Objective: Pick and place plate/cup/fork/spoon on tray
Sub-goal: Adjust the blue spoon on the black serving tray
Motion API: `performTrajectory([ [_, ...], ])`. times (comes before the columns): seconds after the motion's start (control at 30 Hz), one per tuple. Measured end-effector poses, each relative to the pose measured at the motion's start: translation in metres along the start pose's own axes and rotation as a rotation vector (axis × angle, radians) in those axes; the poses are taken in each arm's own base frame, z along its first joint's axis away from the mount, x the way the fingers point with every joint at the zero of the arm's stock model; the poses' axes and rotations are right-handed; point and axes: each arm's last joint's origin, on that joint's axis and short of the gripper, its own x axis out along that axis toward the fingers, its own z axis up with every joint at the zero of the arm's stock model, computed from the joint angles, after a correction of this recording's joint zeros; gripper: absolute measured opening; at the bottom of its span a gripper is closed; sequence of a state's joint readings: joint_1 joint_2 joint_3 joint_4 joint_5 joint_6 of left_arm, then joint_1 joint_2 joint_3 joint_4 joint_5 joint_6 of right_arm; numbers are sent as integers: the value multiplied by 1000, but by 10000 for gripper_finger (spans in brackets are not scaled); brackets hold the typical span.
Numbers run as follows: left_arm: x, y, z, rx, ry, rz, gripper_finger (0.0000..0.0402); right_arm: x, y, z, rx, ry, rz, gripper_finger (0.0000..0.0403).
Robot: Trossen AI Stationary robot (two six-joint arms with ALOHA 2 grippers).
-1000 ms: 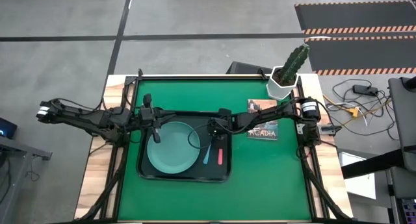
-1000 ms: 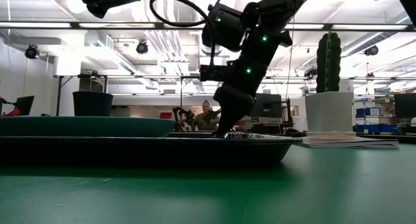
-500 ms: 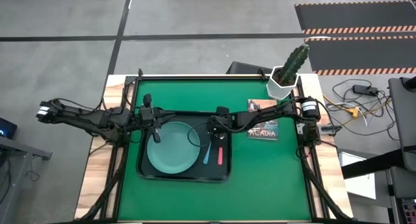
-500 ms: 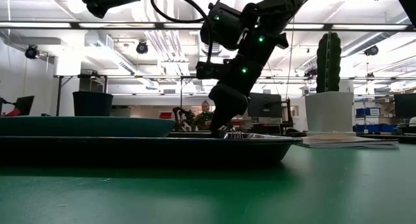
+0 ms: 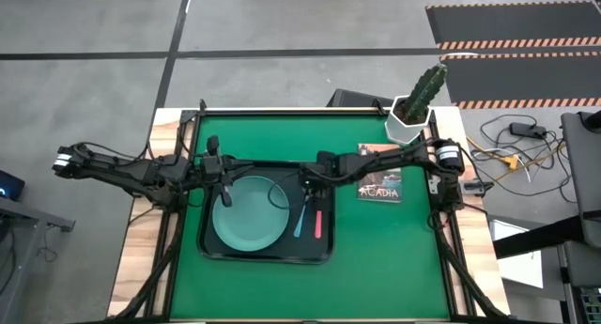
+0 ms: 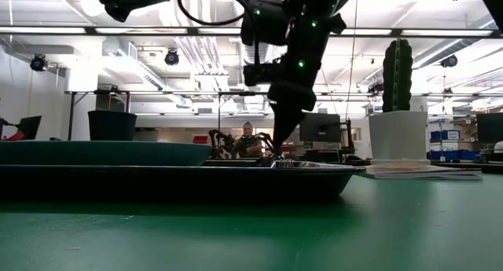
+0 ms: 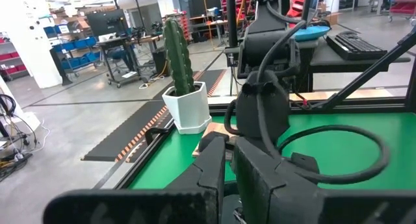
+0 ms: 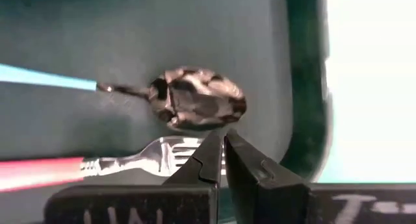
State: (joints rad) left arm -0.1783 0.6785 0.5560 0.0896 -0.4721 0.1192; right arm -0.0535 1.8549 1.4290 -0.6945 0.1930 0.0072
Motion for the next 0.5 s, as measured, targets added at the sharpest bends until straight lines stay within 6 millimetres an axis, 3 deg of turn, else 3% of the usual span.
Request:
performTrajectory([
  [0.5, 0, 0, 0, 0, 0, 0, 17, 23, 2, -13, 24, -29, 33, 9],
])
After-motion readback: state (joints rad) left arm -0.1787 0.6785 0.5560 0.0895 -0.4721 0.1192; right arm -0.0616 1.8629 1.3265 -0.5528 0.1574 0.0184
